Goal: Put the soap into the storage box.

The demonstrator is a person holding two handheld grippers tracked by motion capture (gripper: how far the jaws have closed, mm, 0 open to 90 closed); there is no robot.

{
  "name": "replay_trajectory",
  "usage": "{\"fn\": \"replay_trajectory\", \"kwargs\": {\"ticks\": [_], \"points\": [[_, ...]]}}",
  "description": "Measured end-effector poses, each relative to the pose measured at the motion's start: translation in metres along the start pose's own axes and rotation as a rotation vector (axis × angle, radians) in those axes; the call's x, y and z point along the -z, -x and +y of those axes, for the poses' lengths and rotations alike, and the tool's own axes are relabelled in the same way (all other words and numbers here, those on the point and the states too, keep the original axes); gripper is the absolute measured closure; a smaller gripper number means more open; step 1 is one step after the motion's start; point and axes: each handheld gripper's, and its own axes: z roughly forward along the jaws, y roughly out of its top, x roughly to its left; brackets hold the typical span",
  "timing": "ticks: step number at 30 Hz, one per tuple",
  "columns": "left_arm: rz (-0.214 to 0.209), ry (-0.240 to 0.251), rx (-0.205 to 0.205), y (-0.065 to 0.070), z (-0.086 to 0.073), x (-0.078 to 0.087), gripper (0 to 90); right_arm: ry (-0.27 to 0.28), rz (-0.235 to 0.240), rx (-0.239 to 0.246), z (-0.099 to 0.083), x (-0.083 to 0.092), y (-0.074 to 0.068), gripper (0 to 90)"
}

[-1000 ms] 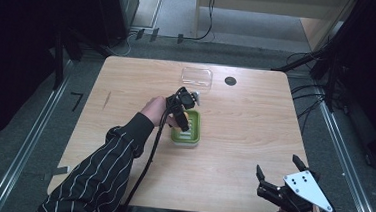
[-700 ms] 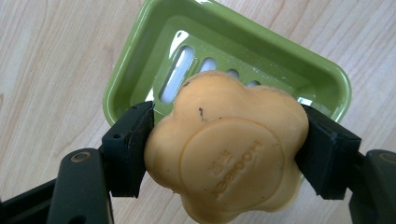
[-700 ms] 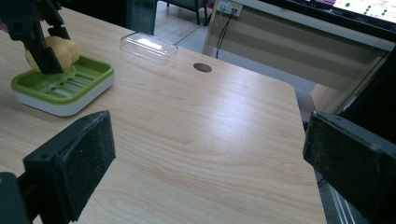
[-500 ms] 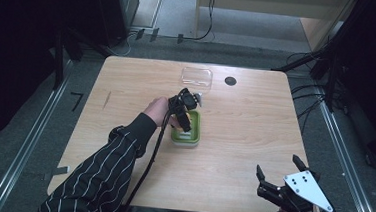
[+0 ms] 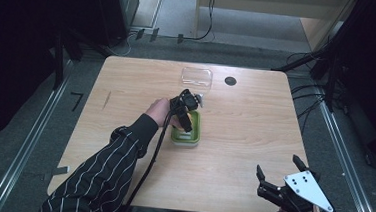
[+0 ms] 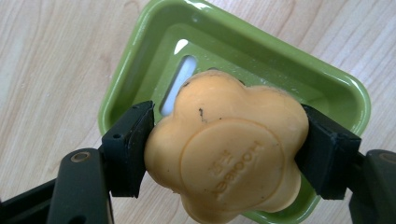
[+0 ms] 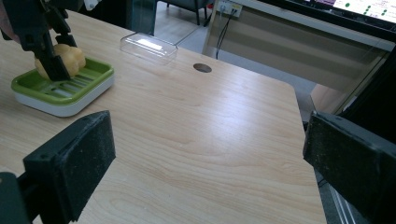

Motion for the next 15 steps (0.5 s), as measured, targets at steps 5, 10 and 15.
{"fn": "replay_trajectory", "kwargs": {"ticks": [5, 10, 15], "points": [[0.002, -0.008, -0.012, 0.002, 0.002, -0.005, 27.7, 0.0, 0.0, 0.0, 0.0, 0.0, 0.0, 2.7], [0.001, -0.015, -0.021, 0.003, 0.003, -0.008, 27.7, -0.001, 0.0, 0.0, 0.0, 0.0, 0.0, 2.7], [0.0, -0.015, -0.02, 0.003, 0.004, -0.012, 27.7, -0.001, 0.0, 0.0, 0.0, 0.0, 0.0, 2.7]]}}
